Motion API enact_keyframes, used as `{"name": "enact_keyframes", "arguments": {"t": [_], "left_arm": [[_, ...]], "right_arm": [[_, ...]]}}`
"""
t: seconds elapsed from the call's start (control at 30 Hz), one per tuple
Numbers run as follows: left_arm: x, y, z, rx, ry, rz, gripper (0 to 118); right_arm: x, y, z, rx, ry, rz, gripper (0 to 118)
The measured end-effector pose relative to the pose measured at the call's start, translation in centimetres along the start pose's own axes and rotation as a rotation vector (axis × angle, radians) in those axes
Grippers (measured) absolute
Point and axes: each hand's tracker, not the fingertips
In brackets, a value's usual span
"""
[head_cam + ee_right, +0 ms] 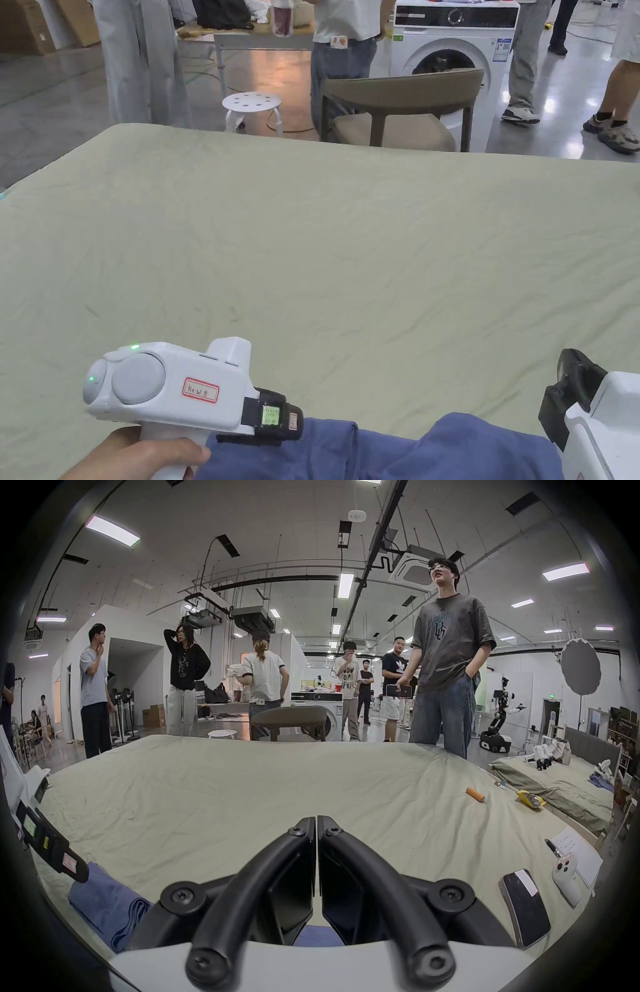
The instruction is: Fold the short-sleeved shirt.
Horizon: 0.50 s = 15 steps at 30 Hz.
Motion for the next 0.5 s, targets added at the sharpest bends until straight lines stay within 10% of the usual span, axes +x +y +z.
{"name": "enact_keyframes", "arguments": {"t": [0.5], "left_arm": [[1.6,-5.5,-8.9,-0.17,-0.011,-0.059,6]], "right_arm": [[-0.4,-0.6,-0.1,-0.019,0.011,0.007,0]]}}
